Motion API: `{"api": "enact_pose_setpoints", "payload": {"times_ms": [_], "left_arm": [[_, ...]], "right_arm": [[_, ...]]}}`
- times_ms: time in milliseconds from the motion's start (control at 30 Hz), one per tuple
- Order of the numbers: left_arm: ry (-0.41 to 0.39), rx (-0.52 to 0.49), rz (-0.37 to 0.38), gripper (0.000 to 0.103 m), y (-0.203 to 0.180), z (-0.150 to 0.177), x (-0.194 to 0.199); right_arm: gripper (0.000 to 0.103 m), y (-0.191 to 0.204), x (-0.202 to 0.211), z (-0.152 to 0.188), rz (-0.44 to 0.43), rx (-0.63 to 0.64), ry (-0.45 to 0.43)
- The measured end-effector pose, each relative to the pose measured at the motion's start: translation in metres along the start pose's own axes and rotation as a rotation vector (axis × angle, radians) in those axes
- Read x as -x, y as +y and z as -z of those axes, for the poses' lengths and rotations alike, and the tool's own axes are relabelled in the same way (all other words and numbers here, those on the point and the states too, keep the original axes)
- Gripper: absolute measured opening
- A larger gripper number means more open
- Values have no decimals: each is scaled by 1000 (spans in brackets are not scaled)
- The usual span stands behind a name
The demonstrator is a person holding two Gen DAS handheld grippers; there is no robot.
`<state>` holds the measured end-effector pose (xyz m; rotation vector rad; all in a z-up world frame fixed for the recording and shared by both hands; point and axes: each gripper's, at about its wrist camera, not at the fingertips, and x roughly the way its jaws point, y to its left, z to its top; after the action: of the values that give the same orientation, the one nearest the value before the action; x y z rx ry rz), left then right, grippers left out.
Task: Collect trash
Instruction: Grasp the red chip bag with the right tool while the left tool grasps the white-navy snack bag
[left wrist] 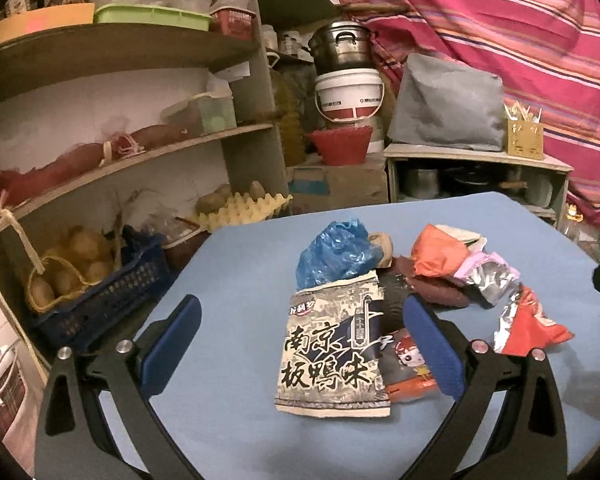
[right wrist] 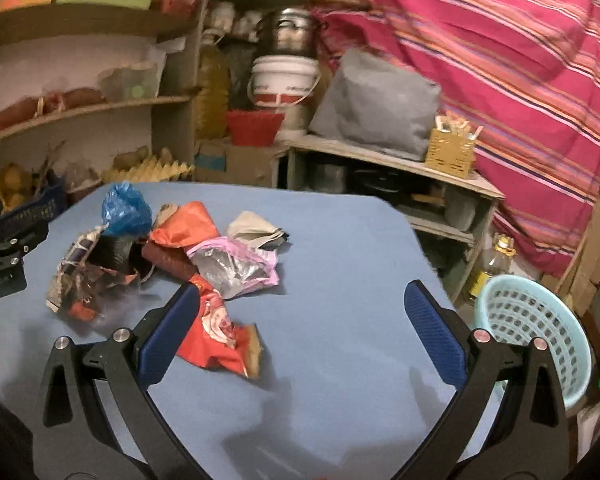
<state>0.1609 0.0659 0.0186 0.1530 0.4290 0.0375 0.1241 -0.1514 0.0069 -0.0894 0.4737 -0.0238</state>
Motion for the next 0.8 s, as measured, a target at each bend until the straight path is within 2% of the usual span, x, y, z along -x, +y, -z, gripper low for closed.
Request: {"api": "enact_pose_setpoints", "payload": {"times_ms": [133, 267, 567, 767, 800], "left_arm": [[66, -9, 30, 99, -2, 12, -17], [115, 2, 58, 99, -1, 16, -32], [183, -3, 148, 99, -9, 17, -49], [189, -20, 153, 97, -6, 19, -48], [198, -15, 160, 93, -4, 20, -49]], "right_arm": [[99, 7, -22, 8, -15, 8, 59], [99, 9, -46, 17, -57, -38, 141], [99, 19, -60, 18, -62, -25, 180], [99, 19, -65, 24, -60, -27, 210], [99, 18, -65, 25, -62, -31, 214]]}}
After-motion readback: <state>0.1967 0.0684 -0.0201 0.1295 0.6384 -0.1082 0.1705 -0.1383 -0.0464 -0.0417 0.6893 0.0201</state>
